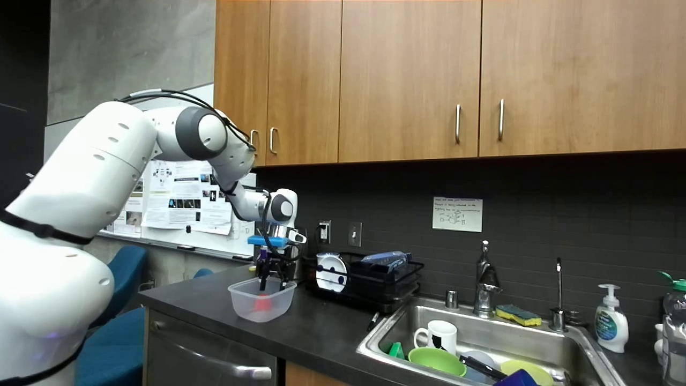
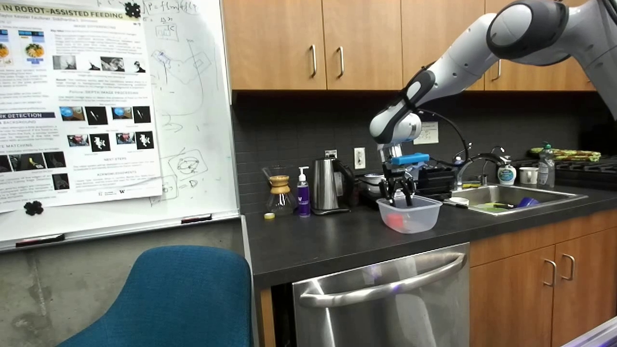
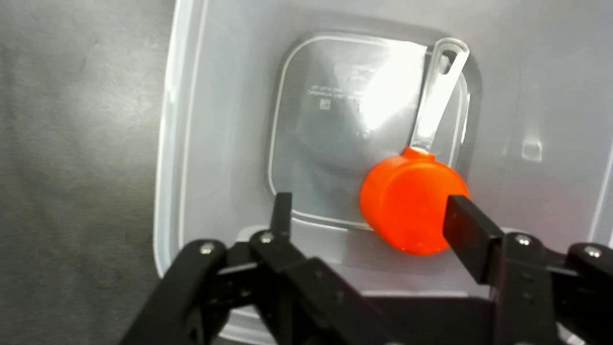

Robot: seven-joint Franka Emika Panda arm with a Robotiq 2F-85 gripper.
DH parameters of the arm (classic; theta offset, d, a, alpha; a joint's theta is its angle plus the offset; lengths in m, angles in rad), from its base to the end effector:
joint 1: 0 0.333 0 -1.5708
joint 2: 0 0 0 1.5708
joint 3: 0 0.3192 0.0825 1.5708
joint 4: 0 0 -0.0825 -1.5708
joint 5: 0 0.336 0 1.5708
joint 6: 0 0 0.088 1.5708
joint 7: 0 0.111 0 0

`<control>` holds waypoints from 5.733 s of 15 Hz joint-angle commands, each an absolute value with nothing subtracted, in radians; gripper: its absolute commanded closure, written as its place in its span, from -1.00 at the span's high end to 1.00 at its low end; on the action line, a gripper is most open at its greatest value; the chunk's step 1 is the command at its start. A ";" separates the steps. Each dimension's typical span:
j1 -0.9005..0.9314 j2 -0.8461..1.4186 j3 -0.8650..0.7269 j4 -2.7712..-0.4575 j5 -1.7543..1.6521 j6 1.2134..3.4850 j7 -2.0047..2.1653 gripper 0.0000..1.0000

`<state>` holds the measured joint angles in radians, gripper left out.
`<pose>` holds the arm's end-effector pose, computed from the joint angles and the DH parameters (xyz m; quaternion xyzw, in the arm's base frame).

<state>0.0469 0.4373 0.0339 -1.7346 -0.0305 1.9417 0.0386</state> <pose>0.5924 0.0438 0.3372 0.9930 0.0273 -0.1141 0.0130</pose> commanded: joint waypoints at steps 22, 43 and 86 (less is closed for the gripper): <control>0.094 0.411 0.079 -1.837 0.013 1.953 0.020 0.46; 0.061 0.345 0.045 -1.846 -0.002 1.943 0.017 1.00; 0.191 0.476 0.084 -1.680 -0.242 1.842 -0.006 1.00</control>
